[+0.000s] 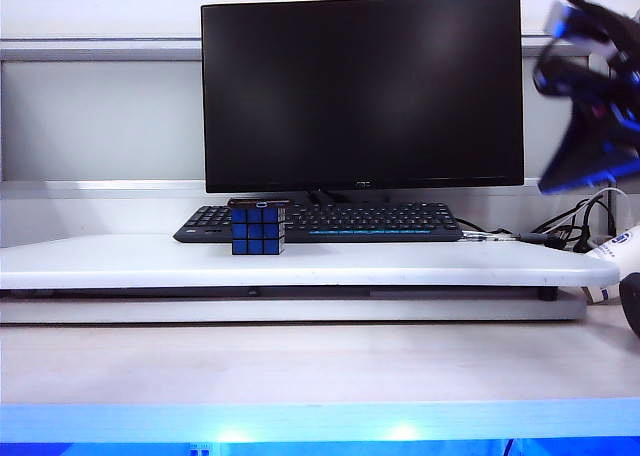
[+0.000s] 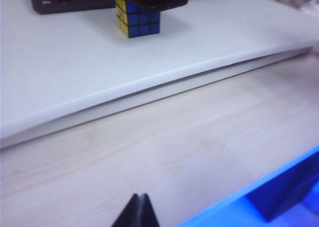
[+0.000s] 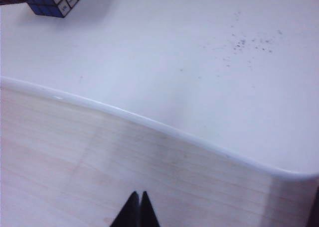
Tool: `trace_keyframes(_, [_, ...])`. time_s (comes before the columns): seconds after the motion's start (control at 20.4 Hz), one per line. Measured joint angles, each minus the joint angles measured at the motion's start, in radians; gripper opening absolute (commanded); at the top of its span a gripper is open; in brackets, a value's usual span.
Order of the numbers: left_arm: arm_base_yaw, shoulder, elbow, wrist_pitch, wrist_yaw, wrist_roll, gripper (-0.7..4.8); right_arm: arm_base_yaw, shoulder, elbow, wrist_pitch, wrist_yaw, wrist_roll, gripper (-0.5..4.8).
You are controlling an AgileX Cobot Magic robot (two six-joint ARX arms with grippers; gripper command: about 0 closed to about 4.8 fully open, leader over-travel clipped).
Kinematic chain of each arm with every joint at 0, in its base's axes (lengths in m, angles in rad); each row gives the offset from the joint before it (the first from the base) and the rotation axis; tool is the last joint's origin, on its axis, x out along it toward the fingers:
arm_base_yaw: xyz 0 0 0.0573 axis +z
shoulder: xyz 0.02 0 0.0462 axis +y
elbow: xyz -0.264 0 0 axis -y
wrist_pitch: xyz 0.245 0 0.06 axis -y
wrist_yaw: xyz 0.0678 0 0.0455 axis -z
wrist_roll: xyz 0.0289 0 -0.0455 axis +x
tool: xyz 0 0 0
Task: Put the phone on top of the Rubik's Cube.
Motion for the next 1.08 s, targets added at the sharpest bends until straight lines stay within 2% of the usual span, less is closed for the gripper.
trace_keyframes(0.25, [0.000,0.000,0.000,0.001,-0.069,0.035,-0.05,0.000,-0.049,-0.143,0.103,0.025,0.003,-0.06])
trace_keyframes(0.54, [0.000,0.000,0.000,0.003,-0.081,0.043,-0.06,-0.014,-0.135,-0.202,0.164,0.057,-0.001,-0.06])
trace_keyframes(0.64, [0.000,0.000,-0.003,0.014,-0.082,0.042,-0.05,-0.064,-0.187,-0.211,0.152,0.045,-0.012,-0.05])
trace_keyframes(0.83, [0.000,0.000,-0.005,0.024,-0.101,0.042,-0.05,-0.203,-0.307,-0.238,0.121,-0.055,-0.024,-0.06])
trace_keyframes(0.98, [0.000,0.000,-0.013,0.050,-0.252,0.042,-0.06,-0.243,-0.408,-0.315,0.099,-0.085,-0.025,-0.06])
trace_keyframes(1.08, [0.000,0.000,-0.022,0.081,-0.283,0.042,-0.05,-0.241,-0.473,-0.358,0.100,-0.087,-0.026,-0.06])
